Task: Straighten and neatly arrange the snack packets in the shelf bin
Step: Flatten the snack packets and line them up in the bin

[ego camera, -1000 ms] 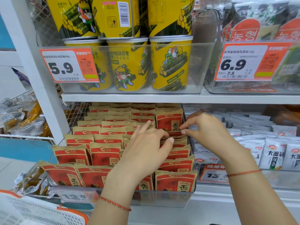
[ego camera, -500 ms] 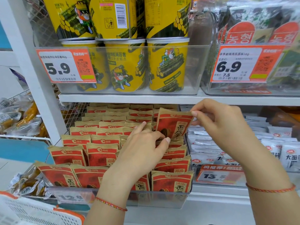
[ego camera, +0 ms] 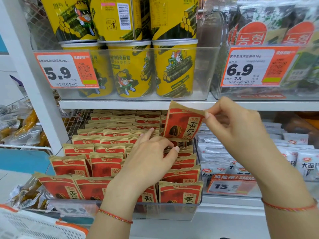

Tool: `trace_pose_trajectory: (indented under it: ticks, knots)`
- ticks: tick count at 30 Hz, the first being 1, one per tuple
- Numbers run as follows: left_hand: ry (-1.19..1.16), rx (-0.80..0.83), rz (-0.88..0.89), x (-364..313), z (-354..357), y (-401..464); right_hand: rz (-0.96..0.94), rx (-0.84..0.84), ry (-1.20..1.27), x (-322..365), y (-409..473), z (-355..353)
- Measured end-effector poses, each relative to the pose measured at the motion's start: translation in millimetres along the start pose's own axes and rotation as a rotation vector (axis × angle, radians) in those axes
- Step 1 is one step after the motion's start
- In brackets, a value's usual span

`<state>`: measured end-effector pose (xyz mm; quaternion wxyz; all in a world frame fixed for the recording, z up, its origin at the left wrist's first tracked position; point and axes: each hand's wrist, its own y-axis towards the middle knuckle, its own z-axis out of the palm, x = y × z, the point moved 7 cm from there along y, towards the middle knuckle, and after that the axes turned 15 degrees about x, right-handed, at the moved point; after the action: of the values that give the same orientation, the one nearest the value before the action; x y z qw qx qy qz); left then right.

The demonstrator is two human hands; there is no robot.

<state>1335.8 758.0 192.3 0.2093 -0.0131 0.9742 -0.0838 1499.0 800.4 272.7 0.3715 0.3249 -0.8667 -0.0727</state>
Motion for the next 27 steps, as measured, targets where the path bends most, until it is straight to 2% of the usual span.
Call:
trace_pose_trajectory:
  ticks: [10,19,27]
  knots:
    - [0.026,-0.108,0.087,-4.4,-5.4,1.3,0.030,0.297,0.030,4.7,-6.1,17.7]
    - [0.041,-0.093,0.057,-4.6,-4.7,1.7,0.086,0.243,0.106,-14.7,-0.8,18.8]
    - [0.002,-0.152,0.086,-8.2,-10.2,-5.0,0.122,0.223,0.069,-18.7,-2.2,12.7]
